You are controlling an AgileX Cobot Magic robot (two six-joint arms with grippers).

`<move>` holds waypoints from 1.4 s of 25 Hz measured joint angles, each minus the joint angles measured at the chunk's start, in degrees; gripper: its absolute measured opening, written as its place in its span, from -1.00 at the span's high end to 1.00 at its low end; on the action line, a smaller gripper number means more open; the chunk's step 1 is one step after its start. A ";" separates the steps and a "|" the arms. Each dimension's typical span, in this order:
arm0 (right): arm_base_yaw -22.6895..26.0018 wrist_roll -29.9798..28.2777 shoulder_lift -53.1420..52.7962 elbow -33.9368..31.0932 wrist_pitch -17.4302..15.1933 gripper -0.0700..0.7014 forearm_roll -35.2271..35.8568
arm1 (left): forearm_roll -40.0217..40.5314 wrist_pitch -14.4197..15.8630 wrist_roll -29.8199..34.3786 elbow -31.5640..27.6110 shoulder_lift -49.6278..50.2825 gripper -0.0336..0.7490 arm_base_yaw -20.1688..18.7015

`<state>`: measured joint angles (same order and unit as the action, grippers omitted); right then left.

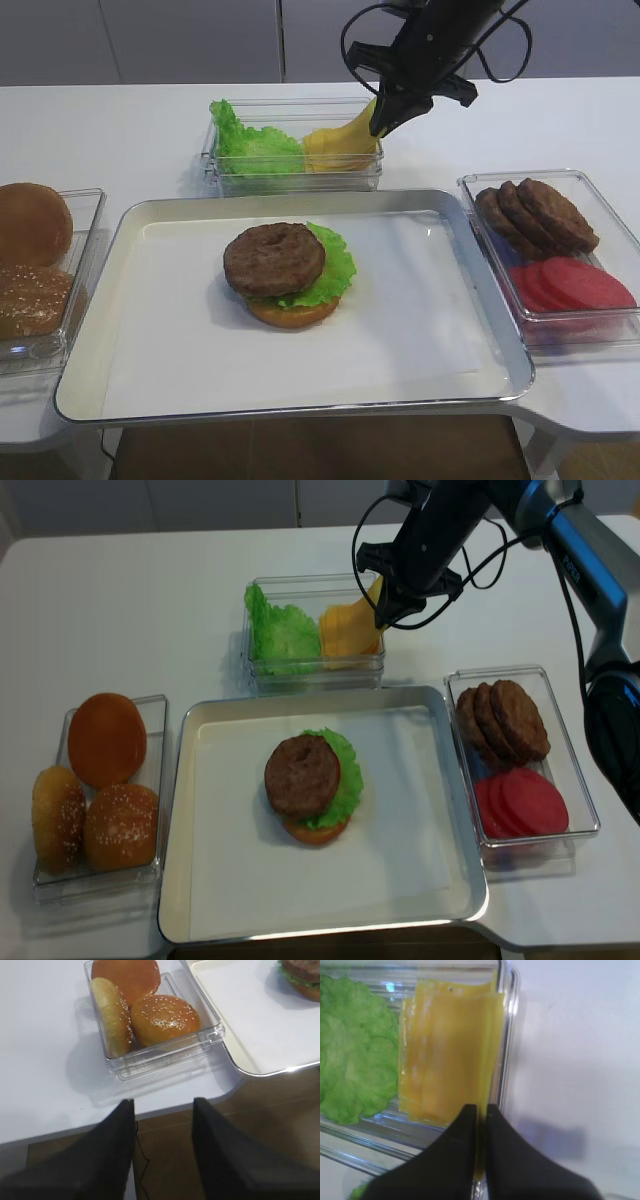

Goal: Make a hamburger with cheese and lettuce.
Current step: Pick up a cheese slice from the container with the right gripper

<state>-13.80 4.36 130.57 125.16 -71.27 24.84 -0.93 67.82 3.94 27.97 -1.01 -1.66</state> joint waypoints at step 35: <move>0.00 -0.78 -3.35 0.00 0.10 0.71 -0.98 | 0.00 0.00 0.00 0.00 0.00 0.18 0.00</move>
<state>-13.80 3.58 127.23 125.16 -71.17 23.86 -0.93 67.82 3.94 27.97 -1.01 -1.66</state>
